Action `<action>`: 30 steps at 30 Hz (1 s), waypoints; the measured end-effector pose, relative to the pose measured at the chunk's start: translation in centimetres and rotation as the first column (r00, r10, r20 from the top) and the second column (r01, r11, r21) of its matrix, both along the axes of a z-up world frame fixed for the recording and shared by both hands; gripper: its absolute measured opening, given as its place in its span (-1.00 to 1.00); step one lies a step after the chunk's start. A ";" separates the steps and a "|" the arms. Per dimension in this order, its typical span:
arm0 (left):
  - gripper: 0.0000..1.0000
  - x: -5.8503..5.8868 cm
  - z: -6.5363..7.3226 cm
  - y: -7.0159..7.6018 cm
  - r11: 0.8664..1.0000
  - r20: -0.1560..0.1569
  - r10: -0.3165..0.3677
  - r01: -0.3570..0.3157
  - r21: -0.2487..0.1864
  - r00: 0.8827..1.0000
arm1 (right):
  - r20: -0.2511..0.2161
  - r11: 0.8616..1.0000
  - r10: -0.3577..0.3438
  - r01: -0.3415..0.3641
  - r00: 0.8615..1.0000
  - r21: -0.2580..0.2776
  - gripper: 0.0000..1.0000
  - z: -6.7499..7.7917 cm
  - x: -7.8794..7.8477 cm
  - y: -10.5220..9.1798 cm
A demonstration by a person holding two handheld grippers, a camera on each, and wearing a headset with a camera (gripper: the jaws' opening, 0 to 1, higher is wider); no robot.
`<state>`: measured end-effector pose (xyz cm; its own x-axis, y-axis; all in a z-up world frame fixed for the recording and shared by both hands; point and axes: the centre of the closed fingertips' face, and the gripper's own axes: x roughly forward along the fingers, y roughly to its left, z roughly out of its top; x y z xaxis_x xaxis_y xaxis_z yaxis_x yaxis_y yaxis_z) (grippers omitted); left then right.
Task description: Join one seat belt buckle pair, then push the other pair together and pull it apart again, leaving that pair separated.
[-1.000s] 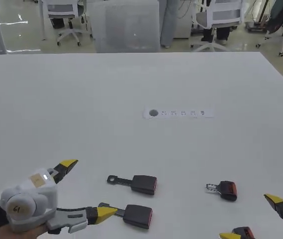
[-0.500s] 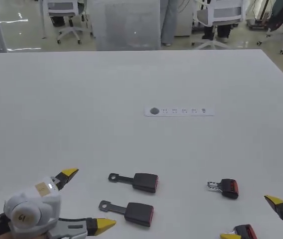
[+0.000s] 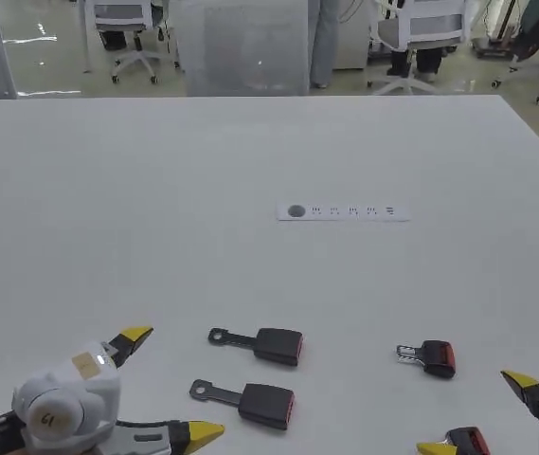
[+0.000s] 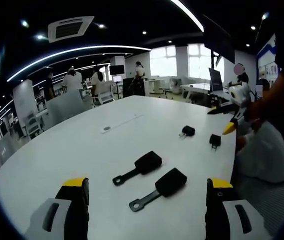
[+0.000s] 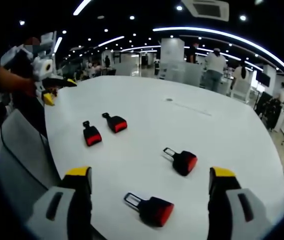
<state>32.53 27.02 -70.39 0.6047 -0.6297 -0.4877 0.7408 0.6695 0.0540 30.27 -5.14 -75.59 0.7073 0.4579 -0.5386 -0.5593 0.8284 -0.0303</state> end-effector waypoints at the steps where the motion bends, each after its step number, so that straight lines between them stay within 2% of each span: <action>1: 1.00 0.0 0.0 0.0 1.000 0.000 0.001 -0.001 -0.001 1.000 | 0.000 1.000 0.000 0.000 1.000 0.000 0.99 0.0 0.0 -0.1; 30: 1.00 -0.2 -0.5 -0.7 1.000 -0.014 -0.011 0.011 -0.005 1.000 | -0.005 1.000 -0.010 0.010 1.000 0.003 0.98 -0.4 0.1 -0.2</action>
<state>32.31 26.30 -70.89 0.5905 -0.6391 -0.4928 0.7491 0.6613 0.0400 30.40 -5.39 -76.00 0.7090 0.4527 -0.5407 -0.5515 0.8338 -0.0251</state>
